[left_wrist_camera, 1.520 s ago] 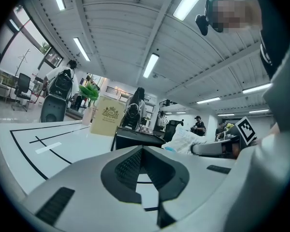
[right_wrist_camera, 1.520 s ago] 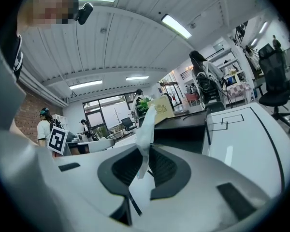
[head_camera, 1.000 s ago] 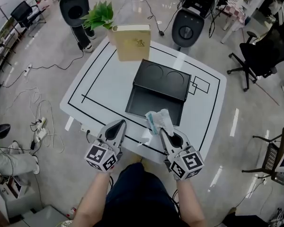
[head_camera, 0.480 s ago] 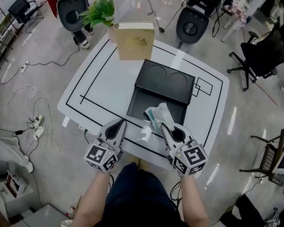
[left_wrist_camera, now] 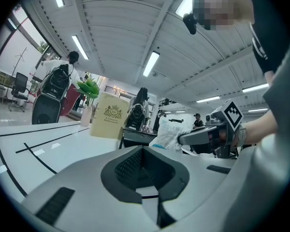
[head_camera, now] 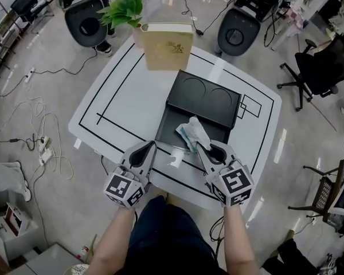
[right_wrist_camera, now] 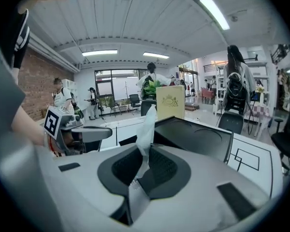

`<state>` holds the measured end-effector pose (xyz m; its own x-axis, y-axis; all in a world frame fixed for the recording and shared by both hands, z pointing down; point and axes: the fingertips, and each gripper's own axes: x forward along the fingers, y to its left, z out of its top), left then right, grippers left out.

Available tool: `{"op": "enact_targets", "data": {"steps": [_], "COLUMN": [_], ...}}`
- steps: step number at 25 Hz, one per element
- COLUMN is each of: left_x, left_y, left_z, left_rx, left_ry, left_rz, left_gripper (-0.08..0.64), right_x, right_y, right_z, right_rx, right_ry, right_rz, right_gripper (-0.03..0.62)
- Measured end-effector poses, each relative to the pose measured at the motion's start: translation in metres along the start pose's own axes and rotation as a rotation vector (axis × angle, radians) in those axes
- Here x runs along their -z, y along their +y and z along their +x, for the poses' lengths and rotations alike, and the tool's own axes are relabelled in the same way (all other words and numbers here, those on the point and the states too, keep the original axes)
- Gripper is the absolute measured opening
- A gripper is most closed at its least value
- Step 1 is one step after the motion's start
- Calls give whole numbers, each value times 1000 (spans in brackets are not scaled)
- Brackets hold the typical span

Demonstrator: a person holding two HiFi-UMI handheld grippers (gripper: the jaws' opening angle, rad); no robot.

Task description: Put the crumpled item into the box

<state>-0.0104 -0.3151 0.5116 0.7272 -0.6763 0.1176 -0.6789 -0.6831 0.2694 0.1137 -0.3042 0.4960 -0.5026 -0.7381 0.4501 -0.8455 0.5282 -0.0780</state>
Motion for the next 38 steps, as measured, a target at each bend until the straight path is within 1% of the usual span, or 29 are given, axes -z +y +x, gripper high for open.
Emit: {"op": "enact_targets", "data": {"steps": [5, 9, 12, 14, 20, 24, 26, 28, 34, 38], "left_x": [-3, -2, -1, 1, 0, 3, 4, 4, 6, 4], "left_y": [2, 7, 8, 9, 15, 22, 25, 27, 31, 32], "left_z": [4, 7, 10, 11, 13, 10, 8, 7, 5, 6], "left_rx": [-4, -8, -11, -10, -22, -36, -44, -51, -56, -59], "left_ry": [-6, -9, -9, -6, -3, -5, -3, -2, -1, 5], "left_rz": [8, 3, -2, -5, -10, -14, -14, -12, -10, -11], "left_gripper": [-8, -8, -8, -8, -8, -8, -8, -8, -8, -8], "right_x": [5, 7, 12, 18, 42, 49, 53, 56, 61, 61], "right_y": [-5, -8, -6, -5, -4, -3, -6, -10, -22, -29], "right_z": [14, 25, 34, 41, 56, 63, 66, 67, 70, 70], "right_rx": [-26, -74, -134, -170, -221, -260, -254, -238, -155, -104], "right_ry": [59, 91, 127, 168, 349, 398, 425, 450, 492, 487], "right_rz": [-71, -75, -46, -18, 2, 90, 118, 120, 62, 43], "right_gripper": [43, 41, 41, 41, 40, 40, 42, 43, 54, 91]}}
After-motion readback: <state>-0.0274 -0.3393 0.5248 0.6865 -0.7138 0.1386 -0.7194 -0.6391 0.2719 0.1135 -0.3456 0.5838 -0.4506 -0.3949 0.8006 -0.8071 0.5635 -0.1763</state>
